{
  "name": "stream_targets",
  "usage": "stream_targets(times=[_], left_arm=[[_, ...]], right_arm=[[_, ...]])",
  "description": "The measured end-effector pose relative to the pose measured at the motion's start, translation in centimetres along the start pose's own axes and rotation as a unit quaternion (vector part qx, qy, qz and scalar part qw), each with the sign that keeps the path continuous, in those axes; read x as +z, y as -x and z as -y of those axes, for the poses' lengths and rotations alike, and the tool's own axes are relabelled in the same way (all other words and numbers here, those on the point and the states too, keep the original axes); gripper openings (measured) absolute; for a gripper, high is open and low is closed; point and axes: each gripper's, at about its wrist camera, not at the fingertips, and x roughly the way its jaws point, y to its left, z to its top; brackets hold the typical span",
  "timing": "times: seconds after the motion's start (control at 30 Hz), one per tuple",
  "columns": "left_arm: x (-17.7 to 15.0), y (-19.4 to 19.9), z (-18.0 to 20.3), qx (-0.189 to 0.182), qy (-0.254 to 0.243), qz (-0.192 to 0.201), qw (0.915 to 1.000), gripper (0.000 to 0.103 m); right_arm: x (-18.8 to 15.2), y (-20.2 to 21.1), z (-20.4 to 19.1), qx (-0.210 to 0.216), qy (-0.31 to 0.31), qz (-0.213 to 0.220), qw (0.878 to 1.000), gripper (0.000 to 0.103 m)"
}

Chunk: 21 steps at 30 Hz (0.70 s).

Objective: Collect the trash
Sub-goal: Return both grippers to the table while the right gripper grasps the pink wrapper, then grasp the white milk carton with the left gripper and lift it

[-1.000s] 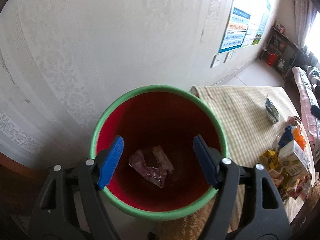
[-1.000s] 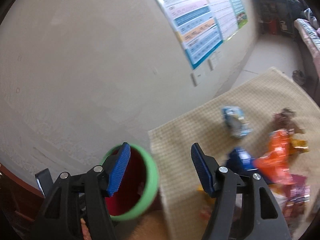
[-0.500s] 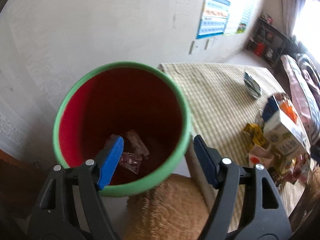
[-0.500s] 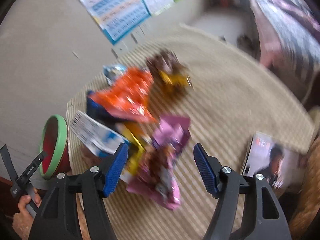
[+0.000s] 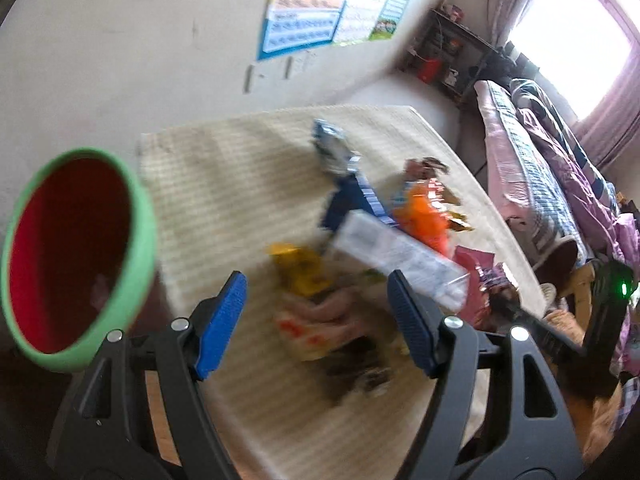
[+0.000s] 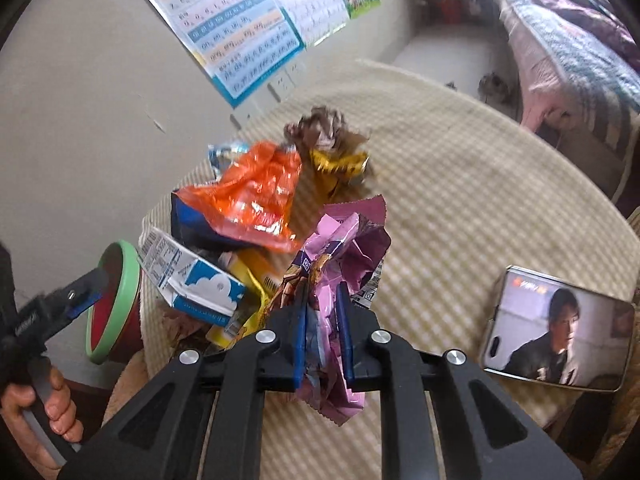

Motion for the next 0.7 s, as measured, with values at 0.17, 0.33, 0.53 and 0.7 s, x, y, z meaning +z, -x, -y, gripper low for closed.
stream_targets(times=[0.17,0.33,0.53,0.7], left_arm=[[1.4,-2.8,4.8,0.008,-0.006,-0.012,0.9999,0.077],[1.2,-5.8,7.3,0.033,-0.021,-0.053,0.9978,0.084],[-0.2,-6.0,7.0,0.03,-0.018,-0.061,0.9975,0.081],[-0.1,-4.6,6.9,0.017,-0.029,-0.047,0.9983,0.045]], right_arm=[[0.2,0.7,0.7,0.008,-0.011,0.014,1.0,0.014],[0.4,0.8,0.9,0.023,-0.016,0.018,0.999,0.015],[0.4,1.3,1.3,0.035,-0.028,0.021,0.999,0.016],[0.4,1.5,1.5,0.041,-0.034,0.023,0.998,0.016]])
